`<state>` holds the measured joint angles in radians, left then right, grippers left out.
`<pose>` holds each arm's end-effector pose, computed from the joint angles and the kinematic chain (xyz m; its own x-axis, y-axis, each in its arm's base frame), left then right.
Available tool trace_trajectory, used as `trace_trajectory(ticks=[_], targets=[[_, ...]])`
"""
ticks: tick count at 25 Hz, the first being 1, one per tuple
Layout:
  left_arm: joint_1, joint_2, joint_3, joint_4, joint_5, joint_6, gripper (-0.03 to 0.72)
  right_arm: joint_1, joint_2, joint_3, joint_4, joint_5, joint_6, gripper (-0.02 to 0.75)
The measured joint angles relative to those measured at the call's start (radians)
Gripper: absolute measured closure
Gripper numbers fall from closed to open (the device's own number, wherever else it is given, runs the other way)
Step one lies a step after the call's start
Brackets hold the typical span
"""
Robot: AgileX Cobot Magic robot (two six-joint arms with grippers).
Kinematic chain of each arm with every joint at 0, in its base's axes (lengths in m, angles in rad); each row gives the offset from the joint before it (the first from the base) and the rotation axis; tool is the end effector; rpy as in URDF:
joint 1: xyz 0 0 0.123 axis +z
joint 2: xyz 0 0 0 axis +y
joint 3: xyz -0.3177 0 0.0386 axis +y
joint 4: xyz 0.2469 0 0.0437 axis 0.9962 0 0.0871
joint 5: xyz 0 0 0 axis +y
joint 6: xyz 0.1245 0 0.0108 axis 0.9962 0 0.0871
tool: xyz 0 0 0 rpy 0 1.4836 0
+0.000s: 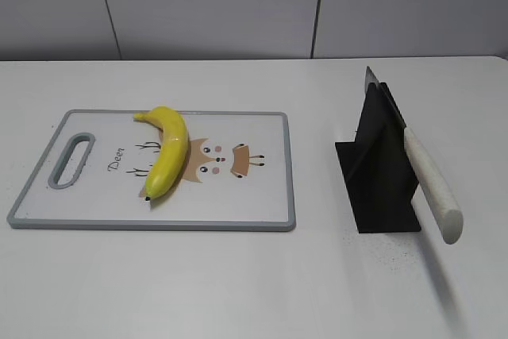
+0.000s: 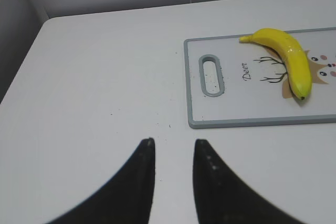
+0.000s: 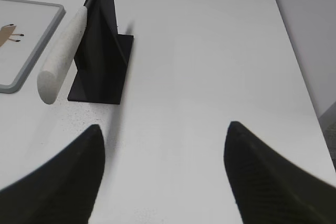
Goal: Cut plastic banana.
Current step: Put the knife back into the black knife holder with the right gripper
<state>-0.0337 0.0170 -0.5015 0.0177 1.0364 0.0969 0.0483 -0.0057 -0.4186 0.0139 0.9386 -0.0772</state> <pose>-0.0071 0.0021 0.2646 -0.4432 0.1207 -0.8883 0.0673 0.9926 0.1013 0.0027 0.0015 0.2494 -0.4087 -0.0888 -0.9083 -0.0869 0.9945 -0.0581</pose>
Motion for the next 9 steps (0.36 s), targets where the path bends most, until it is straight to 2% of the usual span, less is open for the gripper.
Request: trace_trajectory(ticks=[9], targets=[[0.0,0.0,0.0,0.0,0.0,0.0,0.447,0.0,0.0,0.0,0.0,0.0,0.0,0.181]])
